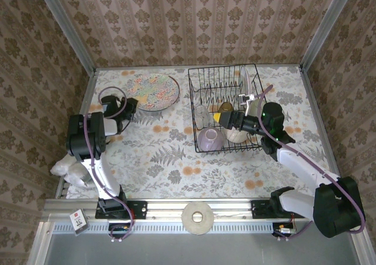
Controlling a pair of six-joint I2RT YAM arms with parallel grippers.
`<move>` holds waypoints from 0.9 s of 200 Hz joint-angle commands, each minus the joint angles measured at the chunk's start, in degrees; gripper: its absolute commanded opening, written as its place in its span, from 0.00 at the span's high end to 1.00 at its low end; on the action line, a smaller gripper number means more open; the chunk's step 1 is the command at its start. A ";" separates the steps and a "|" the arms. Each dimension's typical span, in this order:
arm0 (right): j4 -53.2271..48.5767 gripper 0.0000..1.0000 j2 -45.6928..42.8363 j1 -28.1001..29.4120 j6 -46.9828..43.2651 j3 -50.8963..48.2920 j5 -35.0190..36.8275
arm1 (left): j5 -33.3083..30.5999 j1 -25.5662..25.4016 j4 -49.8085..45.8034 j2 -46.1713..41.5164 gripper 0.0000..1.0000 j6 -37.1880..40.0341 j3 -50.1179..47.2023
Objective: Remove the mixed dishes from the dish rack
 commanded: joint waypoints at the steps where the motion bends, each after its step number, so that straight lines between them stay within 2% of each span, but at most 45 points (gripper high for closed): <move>1: -0.77 0.00 -1.20 0.50 -1.68 1.97 1.04 | 0.52 0.27 1.38 0.46 0.87 1.20 2.58; 19: -0.95 0.00 -1.12 0.62 -1.88 2.02 1.08 | 0.40 0.16 0.52 0.73 0.79 1.50 3.17; 60: -1.11 0.00 -1.12 0.84 -2.06 2.03 1.15 | -0.26 0.06 -3.99 0.03 0.69 3.34 4.51; 149: -1.40 0.00 -1.29 1.17 -2.49 2.10 1.36 | -5.54 -0.58 -24.71 -3.65 0.37 12.10 9.89; 162: -1.48 0.00 -1.29 1.18 -2.50 2.17 1.43 | -6.84 -0.74 -27.85 -3.88 0.29 13.36 10.94; 180: -1.58 0.00 -1.44 1.21 -2.56 2.24 1.40 | -7.68 -0.85 -30.42 -3.84 0.23 14.68 12.18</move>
